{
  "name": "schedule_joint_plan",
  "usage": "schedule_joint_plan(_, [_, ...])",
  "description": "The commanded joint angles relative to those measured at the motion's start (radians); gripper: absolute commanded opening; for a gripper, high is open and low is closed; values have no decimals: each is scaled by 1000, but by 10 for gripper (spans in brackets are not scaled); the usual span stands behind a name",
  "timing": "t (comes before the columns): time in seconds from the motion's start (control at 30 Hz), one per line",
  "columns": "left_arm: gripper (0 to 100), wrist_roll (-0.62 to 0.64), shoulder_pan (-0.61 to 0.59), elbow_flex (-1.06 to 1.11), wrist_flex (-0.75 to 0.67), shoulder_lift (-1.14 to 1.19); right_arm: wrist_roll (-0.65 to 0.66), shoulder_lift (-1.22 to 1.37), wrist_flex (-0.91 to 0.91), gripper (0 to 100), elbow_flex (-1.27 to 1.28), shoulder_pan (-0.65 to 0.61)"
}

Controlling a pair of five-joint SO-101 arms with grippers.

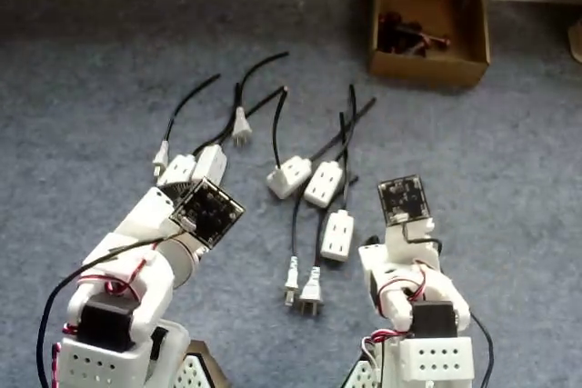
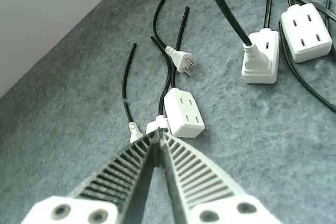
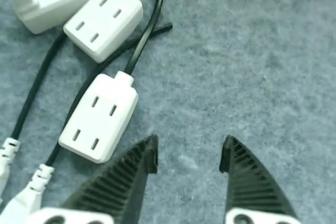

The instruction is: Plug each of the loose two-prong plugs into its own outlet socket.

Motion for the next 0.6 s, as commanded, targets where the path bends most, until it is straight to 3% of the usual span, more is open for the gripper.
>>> schedule_joint_plan(0.0, [8,-6,22,-150,5,191,12,-70,12,191,10,16])
schedule_joint_plan(0.13, [8,-6,25,-306,6,440,12,-137,48,191,24,18])
schedule_joint_plan(0.27, [14,-8,102,-397,8,619,14,-183,56,191,47,18])
schedule_joint_plan(0.43, [145,-8,203,-456,0,766,37,-188,53,191,47,16])
schedule_joint_plan(0.57, [158,-8,214,-495,-17,860,46,-188,51,191,47,10])
